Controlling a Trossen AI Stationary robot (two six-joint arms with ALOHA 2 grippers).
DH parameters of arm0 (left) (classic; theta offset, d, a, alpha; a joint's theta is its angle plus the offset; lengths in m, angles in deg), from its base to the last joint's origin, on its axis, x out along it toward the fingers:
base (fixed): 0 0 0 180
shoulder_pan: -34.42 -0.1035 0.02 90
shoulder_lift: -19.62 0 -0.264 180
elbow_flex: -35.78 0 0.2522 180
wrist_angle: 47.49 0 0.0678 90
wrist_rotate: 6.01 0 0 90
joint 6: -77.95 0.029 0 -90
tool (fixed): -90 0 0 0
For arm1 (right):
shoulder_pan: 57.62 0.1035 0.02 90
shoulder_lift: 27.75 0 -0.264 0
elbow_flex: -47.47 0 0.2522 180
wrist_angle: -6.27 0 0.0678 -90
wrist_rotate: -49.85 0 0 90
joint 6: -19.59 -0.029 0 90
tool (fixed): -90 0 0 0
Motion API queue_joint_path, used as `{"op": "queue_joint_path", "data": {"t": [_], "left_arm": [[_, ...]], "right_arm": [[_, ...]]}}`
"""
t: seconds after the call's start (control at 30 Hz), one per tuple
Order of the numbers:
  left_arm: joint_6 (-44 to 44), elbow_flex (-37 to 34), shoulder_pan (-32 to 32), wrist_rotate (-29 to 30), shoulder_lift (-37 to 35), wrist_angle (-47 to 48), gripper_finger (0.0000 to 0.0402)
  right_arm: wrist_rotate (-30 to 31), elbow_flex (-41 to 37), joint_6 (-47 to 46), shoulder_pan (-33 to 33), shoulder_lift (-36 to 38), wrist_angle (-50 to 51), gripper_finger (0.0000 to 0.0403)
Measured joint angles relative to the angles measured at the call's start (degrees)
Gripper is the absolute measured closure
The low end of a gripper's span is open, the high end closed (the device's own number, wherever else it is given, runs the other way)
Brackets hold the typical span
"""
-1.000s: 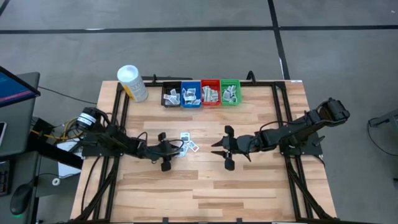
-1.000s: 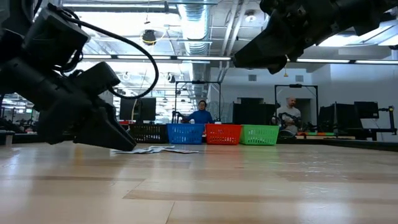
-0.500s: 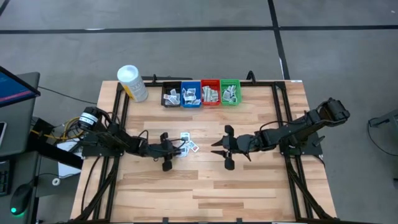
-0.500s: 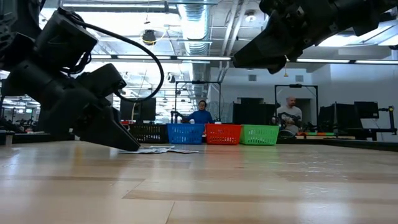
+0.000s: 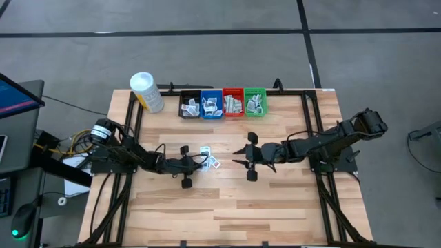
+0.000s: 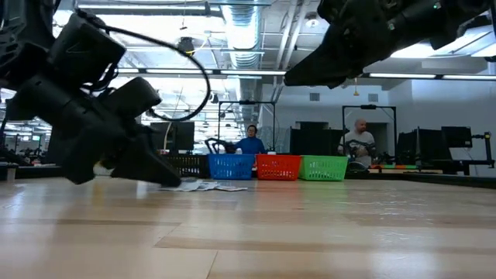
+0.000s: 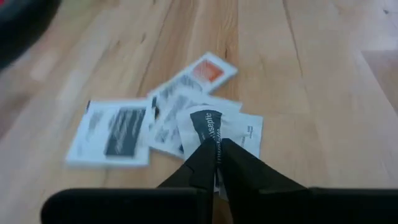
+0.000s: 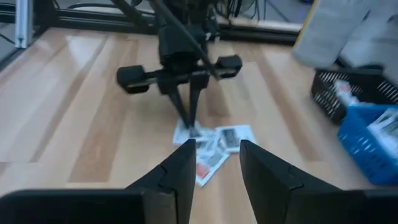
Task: Pick & Place First Aid Supplies
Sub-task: Put the gray towelette pack into the blue bin
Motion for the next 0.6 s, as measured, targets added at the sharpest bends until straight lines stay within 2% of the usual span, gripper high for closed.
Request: {"op": "queue_joint_path", "data": {"t": [0.23, 0.4, 0.6], "left_arm": [[5.5, 4.5, -3.2, 0.1, -0.1, -0.7, 0.0378], [9.4, 5.1, -7.0, 0.2, -0.8, -0.9, 0.0385], [13.1, 5.2, -12.6, 0.0, -6.7, 4.2, 0.0380]], "right_arm": [[0.0, 0.0, 9.5, -3.6, 0.1, -3.1, 0.0285], [0.0, 0.0, 14.1, -7.4, 0.1, -4.1, 0.0285], [0.0, 0.0, 16.7, -12.7, 0.1, -3.8, 0.0285]]}}
